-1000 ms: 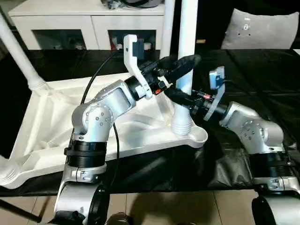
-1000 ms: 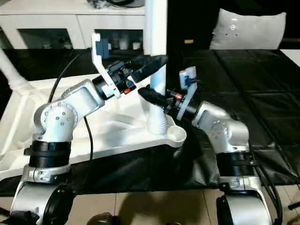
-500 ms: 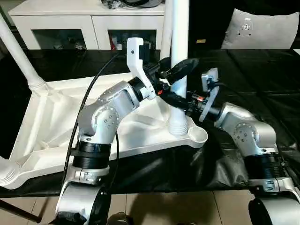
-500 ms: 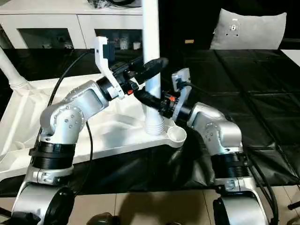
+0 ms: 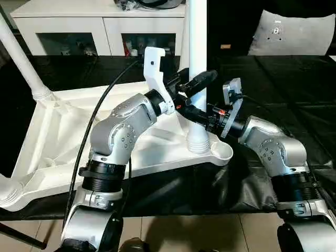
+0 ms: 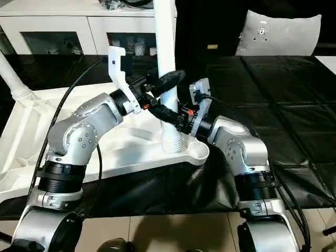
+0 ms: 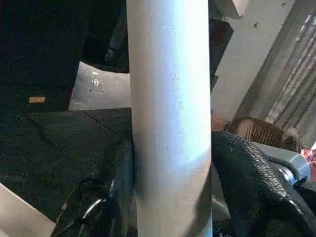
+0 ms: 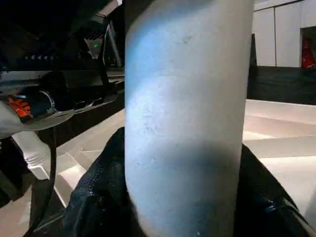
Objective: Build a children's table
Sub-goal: Insert table leg to table base
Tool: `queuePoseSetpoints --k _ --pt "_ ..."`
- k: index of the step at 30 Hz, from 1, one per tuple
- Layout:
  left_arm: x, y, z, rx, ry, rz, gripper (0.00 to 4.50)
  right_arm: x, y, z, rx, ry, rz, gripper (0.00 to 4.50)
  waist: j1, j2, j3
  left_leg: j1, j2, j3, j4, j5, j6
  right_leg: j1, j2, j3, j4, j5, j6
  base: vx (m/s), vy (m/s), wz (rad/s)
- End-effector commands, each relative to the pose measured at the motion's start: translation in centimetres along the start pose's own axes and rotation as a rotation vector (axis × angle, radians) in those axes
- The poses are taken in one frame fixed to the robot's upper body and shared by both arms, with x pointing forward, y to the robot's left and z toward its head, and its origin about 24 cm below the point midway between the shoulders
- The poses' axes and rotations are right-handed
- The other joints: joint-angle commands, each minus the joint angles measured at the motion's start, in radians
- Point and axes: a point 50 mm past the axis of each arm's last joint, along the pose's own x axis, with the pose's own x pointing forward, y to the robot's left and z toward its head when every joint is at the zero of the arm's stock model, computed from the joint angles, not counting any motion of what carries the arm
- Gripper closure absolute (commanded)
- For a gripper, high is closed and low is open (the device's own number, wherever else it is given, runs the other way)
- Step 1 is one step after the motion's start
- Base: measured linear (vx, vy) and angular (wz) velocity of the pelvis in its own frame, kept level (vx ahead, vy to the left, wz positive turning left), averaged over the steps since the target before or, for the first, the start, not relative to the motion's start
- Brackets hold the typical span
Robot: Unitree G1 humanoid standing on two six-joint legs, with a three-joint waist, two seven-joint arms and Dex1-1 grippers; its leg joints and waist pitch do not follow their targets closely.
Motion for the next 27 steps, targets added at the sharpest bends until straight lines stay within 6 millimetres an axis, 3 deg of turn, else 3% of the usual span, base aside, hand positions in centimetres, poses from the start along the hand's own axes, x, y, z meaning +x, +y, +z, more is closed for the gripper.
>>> queuePoseSetpoints --k 1,10,21,22,27 --pt "0.3 -0.3 -0.2 0.003 0.005 -0.013 2.25 0.1 -0.1 0.0 -0.009 0.005 -0.012 2.64 -0.004 -0.013 -0.083 0.019 0.055 -0.021 -0.066 -0.164 0.026 0.054 -0.068 0.050 -0.071 -0.259 -0.148 0.000 0.000 0.00" --pt "0.3 -0.3 -0.2 0.001 0.000 -0.015 2.67 0.2 -0.2 0.1 -0.014 0.009 -0.016 2.64 -0.004 -0.015 -0.084 0.020 0.055 -0.021 -0.066 -0.160 0.029 0.054 -0.067 0.050 -0.069 -0.252 -0.153 0.000 0.000 0.00" --pt "0.2 0.4 0.0 0.062 0.011 0.024 2.70 0.1 -0.7 0.2 -0.014 0.018 -0.061 2.64 -0.006 -0.015 -0.085 0.020 0.055 -0.021 -0.065 -0.152 0.032 0.054 -0.067 0.050 -0.068 -0.248 -0.151 0.000 0.000 0.00" --pt "0.2 0.6 0.1 0.075 0.010 0.035 2.70 0.1 -0.9 0.2 -0.002 0.012 -0.072 2.08 -0.006 -0.016 -0.085 0.019 0.054 -0.021 -0.064 -0.150 0.033 0.055 -0.067 0.050 -0.068 -0.248 -0.152 0.000 0.000 0.00" --pt "0.1 1.1 0.4 0.080 0.001 0.065 2.71 0.0 -1.4 0.4 -0.006 -0.005 -0.106 1.78 -0.006 -0.015 -0.086 0.020 0.054 -0.020 -0.064 -0.146 0.028 0.054 -0.067 0.050 -0.067 -0.244 -0.154 0.000 0.000 0.00"
